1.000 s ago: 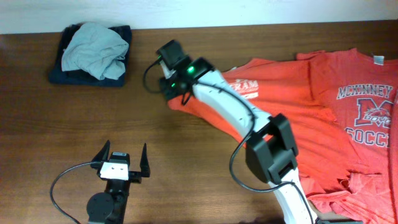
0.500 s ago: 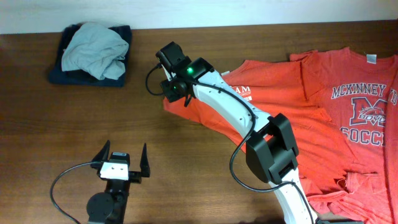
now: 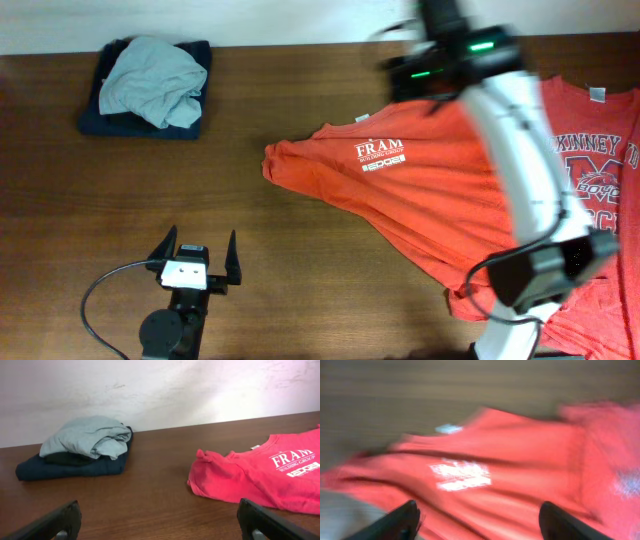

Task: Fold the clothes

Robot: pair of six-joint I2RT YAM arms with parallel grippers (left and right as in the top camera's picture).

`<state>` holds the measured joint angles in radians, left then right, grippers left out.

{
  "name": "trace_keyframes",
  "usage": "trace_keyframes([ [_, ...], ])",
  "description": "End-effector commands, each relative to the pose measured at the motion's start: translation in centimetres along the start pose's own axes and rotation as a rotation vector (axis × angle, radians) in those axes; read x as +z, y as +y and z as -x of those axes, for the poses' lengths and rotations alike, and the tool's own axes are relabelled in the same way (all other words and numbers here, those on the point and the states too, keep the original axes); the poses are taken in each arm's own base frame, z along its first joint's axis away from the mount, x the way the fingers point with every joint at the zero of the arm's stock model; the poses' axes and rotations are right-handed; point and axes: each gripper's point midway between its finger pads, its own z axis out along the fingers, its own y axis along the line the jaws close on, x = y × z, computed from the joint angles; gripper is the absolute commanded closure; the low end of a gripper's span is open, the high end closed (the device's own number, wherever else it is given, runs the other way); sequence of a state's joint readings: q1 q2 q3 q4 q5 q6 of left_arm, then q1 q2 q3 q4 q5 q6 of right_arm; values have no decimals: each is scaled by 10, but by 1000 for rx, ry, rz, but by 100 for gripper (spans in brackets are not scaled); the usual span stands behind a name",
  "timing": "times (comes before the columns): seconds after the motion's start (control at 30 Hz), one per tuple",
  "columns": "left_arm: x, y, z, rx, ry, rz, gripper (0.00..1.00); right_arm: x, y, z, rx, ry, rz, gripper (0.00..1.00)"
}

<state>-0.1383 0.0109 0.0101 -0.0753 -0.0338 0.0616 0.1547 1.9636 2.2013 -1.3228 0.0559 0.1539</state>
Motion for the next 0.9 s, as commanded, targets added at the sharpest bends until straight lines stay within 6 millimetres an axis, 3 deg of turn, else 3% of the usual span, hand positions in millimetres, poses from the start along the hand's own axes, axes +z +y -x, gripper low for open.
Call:
trace_keyframes([
  [0.0,0,1,-1,16,2,8,1,16,-82,-23,182,128,-81,34],
  [0.07,0,1,-1,16,2,8,1,29,-133,-49,307,224,-104,60],
  [0.13,0,1,-1,16,2,8,1,39,-163,-67,375,274,-130,75],
  [0.33,0,1,-1,16,2,8,1,80,-222,-128,532,413,-170,96],
  [0.53,0,1,-1,16,2,8,1,128,-254,-177,612,428,-189,96],
  [0.63,0,1,-1,16,2,8,1,150,-265,-193,616,391,-198,96],
  [0.87,0,1,-1,16,2,8,1,166,-298,-214,682,319,-237,96],
])
